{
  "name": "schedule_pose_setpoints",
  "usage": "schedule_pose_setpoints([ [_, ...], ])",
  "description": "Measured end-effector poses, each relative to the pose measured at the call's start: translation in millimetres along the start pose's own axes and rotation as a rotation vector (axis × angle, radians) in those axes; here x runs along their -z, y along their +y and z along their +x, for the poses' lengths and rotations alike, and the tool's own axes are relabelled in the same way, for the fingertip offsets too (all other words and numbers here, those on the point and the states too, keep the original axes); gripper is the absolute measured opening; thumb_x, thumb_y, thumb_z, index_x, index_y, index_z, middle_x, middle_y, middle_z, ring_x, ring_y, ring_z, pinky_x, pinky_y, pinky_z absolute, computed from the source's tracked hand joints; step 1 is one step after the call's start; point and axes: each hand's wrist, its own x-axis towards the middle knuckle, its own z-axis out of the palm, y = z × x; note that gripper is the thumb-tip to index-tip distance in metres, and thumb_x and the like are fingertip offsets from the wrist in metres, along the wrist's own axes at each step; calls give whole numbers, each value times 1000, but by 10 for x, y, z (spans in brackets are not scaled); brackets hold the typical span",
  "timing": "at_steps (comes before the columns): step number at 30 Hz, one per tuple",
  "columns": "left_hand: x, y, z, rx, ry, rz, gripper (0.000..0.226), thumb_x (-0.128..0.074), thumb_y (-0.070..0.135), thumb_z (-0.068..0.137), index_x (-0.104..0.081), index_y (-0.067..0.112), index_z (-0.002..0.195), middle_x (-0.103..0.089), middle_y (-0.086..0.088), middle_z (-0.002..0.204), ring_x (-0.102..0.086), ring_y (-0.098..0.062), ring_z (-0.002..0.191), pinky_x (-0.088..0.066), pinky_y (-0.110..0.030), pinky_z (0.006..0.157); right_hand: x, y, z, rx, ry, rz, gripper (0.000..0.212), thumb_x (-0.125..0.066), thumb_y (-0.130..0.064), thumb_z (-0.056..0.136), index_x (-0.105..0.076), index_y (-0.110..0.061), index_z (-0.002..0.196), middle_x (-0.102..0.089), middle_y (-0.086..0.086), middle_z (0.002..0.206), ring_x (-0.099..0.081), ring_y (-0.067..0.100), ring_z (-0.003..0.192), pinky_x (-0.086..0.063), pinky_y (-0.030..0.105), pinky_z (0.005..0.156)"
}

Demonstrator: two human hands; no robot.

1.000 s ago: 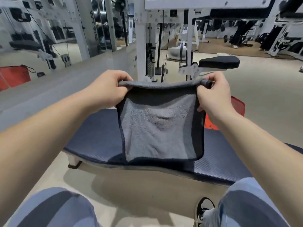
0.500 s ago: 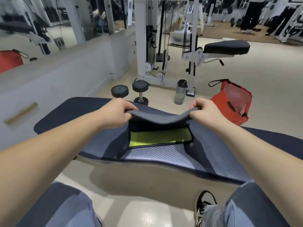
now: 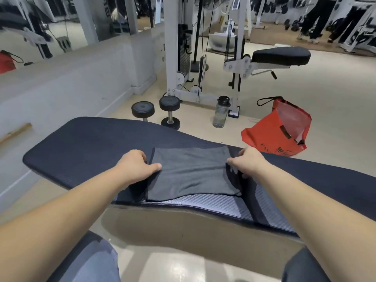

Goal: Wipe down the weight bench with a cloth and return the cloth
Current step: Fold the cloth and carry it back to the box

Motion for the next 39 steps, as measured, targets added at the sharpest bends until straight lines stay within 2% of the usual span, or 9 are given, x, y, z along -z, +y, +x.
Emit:
schedule_pose_setpoints([
  [4,-163,232,222,138,-53,-152,53,-94,36,62,-46,14,63,-55,-4,66,-53,-24,60,-37,-29,52,-99,-62,226,-153,-130,135,36,-89,-24,74,-67,-3,94,-67,12,87,-60,23,71,-51,34,56],
  [10,-295,437,492,210,-172,-121,19,-84,15,69,-66,10,68,-68,-1,62,-65,-18,56,-44,-21,48,-91,-95,546,-184,-331,278,43,-81,-20,70,-69,-4,108,-73,11,93,-68,26,76,-53,30,58],
  [14,-193,672,421,285,-238,-239,7,-74,13,74,-73,13,81,-76,-4,79,-71,-21,71,-52,-25,58,185,-323,392,-291,-544,660,14,-67,-14,76,-70,-9,88,-72,13,90,-69,29,77,-56,39,74],
  [19,144,1293,216,370,-254,-503,25,-78,9,78,-68,11,101,-77,-8,101,-72,-23,86,-59,-38,80,1092,-760,31,-396,-700,1034,43,-51,-8,84,-74,3,119,-72,20,123,-69,31,106,-51,44,98],
  [23,571,2180,-300,311,-285,-544,46,-73,31,91,-57,12,129,-60,2,114,-60,-18,95,-51,-34,94,2143,-1213,-457,-386,-676,1154,40,-55,-10,76,-80,-2,107,-73,19,121,-70,31,106,-49,42,101],
  [25,867,2789,-658,390,-549,-901,39,-54,38,102,-62,11,129,-66,-2,111,-61,-21,88,-50,-35,89,2701,-1413,-729,-399,-649,1147,42,-58,-9,78,-77,-1,115,-71,19,126,-69,32,109,-47,44,106],
  [28,1310,3623,-1192,528,-811,-1238,57,-45,64,98,-68,22,129,-72,-6,126,-67,-29,109,-53,-42,87,3550,-1747,-1147,-404,-610,1104,48,-62,-18,83,-71,-2,127,-67,19,135,-65,34,119,-35,52,119],
  [34,1965,4802,-2044,519,-1034,-1448,40,-66,49,89,-78,15,105,-75,-11,112,-72,-29,99,-53,-39,90,4712,-2115,-1922,-379,-434,1063,31,-59,-21,100,-67,-11,129,-73,12,127,-69,25,118,-50,41,108],
  [39,2035,5194,-2576,474,-1411,-1396,60,-60,44,96,-53,9,144,-53,-17,146,-43,-33,143,-28,-48,122,5119,-1892,-2524,-381,-100,923,27,-63,-18,101,-60,-18,128,-74,10,123,-75,22,103,-63,36,86],
])
